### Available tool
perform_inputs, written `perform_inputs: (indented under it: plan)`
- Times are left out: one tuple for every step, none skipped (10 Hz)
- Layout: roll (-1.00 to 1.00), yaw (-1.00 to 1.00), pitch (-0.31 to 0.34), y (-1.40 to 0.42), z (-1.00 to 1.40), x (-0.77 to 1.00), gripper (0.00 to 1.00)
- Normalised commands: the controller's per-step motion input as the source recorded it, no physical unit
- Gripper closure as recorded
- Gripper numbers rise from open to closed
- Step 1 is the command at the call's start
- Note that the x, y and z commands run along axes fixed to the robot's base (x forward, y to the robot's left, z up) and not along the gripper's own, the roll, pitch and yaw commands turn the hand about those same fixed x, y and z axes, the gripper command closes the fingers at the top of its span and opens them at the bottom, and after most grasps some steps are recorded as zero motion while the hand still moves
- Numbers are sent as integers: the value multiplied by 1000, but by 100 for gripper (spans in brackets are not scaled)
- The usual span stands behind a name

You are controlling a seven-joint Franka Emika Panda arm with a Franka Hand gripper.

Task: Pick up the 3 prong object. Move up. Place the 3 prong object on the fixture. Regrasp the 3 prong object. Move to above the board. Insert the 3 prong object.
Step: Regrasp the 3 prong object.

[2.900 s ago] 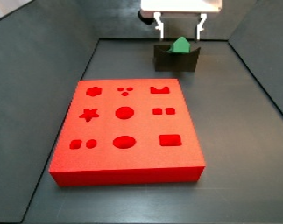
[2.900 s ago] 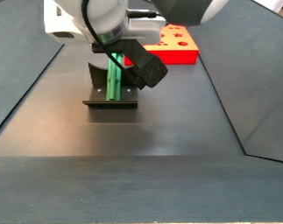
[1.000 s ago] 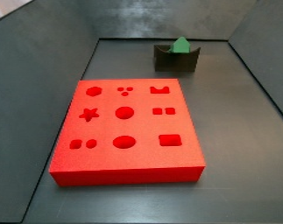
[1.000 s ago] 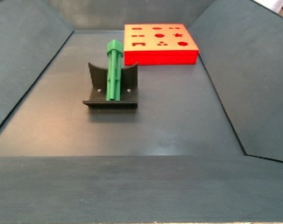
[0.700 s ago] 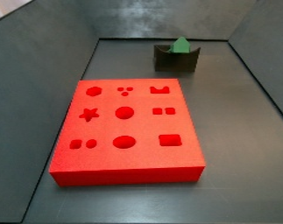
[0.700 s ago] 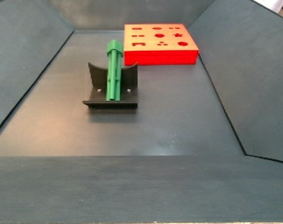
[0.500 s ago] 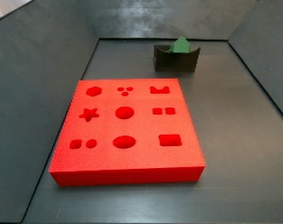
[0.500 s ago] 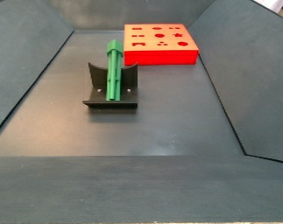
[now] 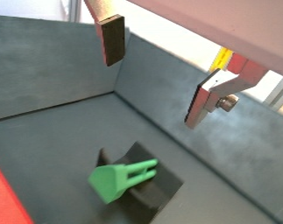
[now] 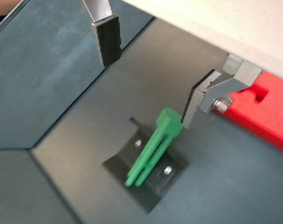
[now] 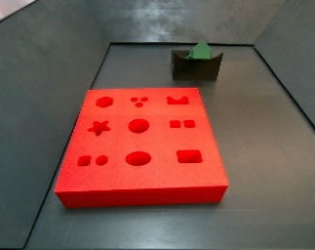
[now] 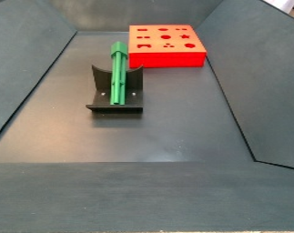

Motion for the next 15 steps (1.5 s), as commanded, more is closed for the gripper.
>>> perform_inputs:
  plan:
    - [1000,82,177,-45,-12,127,0]
    - [1000,100,197,-47,-8,133,0]
    - [1000,123,217,-51,-11,143,0]
    - [1000,154,239,-52,-12,159,0]
    - [1000,210,270,-56,-13,185,0]
    - [961,261,279,-56,-14,210,0]
    - [847,275,255,-62,-14,230,0]
    - [569,303,183,-64,-16,282,0]
    - [455,308,154,-65,-17,302,0]
    - [275,301,100,-53,-8,339,0]
    - [214,286,59,-52,-7,346,0]
    - [192,253,16,-60,-12,337,0]
    - [189,236,5,-63,-12,331,0]
    - [180,179,-8,-62,-16,330,0]
    - [179,160,-9,-62,-17,331,0]
